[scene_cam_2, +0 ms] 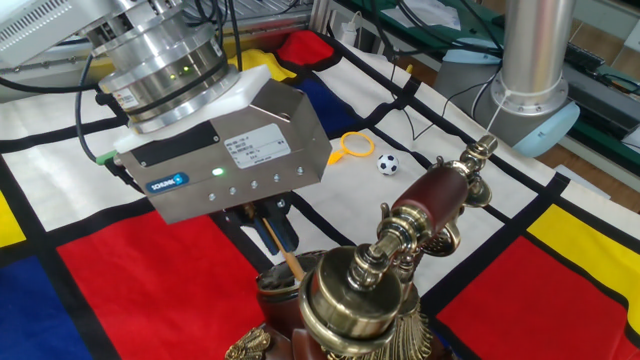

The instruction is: Dial a number on an old rotary phone

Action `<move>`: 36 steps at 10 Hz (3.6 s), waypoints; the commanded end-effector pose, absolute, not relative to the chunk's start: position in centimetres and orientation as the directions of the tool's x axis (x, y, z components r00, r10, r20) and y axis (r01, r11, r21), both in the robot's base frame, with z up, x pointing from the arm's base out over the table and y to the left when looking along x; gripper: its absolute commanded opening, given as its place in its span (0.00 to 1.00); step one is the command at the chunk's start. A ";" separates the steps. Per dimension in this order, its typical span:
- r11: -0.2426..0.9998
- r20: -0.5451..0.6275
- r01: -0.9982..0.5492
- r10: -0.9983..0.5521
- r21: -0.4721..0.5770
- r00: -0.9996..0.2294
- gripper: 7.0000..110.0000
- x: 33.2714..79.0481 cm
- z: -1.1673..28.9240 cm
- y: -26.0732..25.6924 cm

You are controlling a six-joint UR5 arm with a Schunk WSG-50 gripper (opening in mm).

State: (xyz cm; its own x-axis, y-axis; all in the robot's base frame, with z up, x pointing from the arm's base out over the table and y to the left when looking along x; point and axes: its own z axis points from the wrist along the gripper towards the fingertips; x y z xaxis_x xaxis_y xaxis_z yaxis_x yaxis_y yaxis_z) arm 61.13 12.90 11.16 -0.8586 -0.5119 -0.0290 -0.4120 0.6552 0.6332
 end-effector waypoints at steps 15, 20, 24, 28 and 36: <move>0.688 -0.052 -0.421 -0.488 0.592 -0.871 0.00 63.0 10.2 11.5; 0.692 -0.054 -0.418 -0.481 0.588 -0.875 0.00 63.1 9.9 11.8; 0.695 -0.054 -0.418 -0.481 0.586 -0.875 0.00 63.2 9.8 11.6; 0.696 -0.057 -0.418 -0.478 0.584 -0.876 0.00 63.2 9.7 11.7; 0.700 -0.059 -0.420 -0.478 0.578 -0.877 0.00 63.4 9.5 11.5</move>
State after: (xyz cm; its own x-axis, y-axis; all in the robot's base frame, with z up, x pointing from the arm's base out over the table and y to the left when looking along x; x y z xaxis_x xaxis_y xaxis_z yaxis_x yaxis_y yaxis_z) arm 63.13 11.35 9.33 -0.8738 -0.4837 -0.0511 -0.4217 0.7011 0.5750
